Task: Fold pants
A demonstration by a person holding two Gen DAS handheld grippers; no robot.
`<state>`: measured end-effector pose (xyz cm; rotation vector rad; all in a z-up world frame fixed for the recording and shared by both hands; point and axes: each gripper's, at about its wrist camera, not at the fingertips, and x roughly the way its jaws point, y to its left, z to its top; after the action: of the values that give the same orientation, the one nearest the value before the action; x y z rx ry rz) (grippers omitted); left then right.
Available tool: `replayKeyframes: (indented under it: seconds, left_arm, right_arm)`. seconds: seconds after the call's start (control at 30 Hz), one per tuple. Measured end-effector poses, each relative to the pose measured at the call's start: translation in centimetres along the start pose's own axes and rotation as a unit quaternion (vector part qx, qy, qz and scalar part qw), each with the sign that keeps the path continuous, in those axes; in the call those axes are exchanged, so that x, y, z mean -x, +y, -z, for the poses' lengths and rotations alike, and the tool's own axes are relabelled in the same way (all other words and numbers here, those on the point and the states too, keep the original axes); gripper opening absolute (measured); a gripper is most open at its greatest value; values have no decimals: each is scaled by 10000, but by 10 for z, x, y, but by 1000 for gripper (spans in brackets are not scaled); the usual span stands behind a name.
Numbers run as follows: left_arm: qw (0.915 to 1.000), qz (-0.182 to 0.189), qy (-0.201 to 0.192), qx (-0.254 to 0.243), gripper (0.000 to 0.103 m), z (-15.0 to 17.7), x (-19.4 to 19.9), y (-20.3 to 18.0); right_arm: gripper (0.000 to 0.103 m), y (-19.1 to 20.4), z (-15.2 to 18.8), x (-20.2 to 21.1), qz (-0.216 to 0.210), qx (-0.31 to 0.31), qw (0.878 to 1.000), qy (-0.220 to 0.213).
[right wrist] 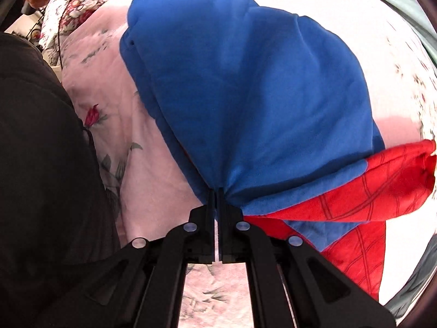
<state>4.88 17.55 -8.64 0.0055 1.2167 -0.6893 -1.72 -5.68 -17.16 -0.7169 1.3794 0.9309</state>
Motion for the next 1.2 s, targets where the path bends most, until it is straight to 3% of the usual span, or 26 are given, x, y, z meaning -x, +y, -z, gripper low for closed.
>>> replayKeyframes:
  seconds: [0.07, 0.13, 0.2, 0.23, 0.3, 0.4, 0.47, 0.53, 0.63, 0.67, 0.7, 0.73, 0.9, 1.0, 1.1, 1.2]
  left_arm:
    - [9999, 79, -70, 79, 19, -10, -19, -2]
    - [9997, -52, 191, 110, 21, -9, -51, -5]
    - [9971, 76, 648, 394, 21, 6, -87, -4]
    - [9952, 199, 787, 539, 24, 13, -98, -1]
    - [9954, 170, 540, 772, 25, 25, -104, -1]
    - [9865, 401, 327, 1552, 25, 31, -102, 14]
    - [9744, 592, 202, 2162, 25, 37, -102, 24]
    - [9698, 564, 106, 2370, 25, 41, -97, 24]
    - [9709, 136, 19, 2392, 25, 42, -93, 13]
    - [9705, 42, -8, 2411, 27, 41, -97, 7]
    - [9697, -14, -36, 2443, 28, 42, -96, 5]
    - [9679, -70, -65, 2512, 28, 43, -95, 4]
    - [9615, -116, -10, 2746, 28, 40, -94, 11]
    - [9635, -269, 140, 2660, 28, 32, -107, -2]
    - [9661, -438, 290, 2526, 28, 28, -107, -3]
    - [9664, -595, 448, 2459, 30, 21, -109, -8]
  right_arm:
    - [18, -7, -2, 10, -259, -391, 9989, -98]
    - [20, -25, -6, 35, -347, -1087, 9923, -480]
    - [40, -59, -11, 66, 22, -1985, 9747, -1032]
    - [43, -72, -13, 75, 275, -2294, 9654, -1210]
    - [47, -106, -22, 92, 856, -3016, 9364, -1576]
    - [48, -168, -38, 93, 1530, -4372, 8668, -1845]
    - [48, -201, -41, 82, 1614, -5023, 8326, -1690]
    - [48, -228, -55, 55, 1702, -5522, 8075, -1184]
    - [48, -250, -46, 30, 1783, -5615, 8042, -789]
    - [37, -252, -45, 28, 1794, -5552, 8081, -811]
    - [9, -251, -44, 26, 1729, -5492, 8131, -862]
    - [3, -250, -39, 28, 1491, -5489, 8165, -985]
    - [3, -226, 13, 91, 544, -5435, 8118, -2065]
    - [3, -214, 70, 147, -19, -5328, 7967, -2854]
    - [3, -188, 148, 182, -297, -5470, 7604, -3489]
    - [3, -174, 205, 177, -382, -5877, 7254, -3562]
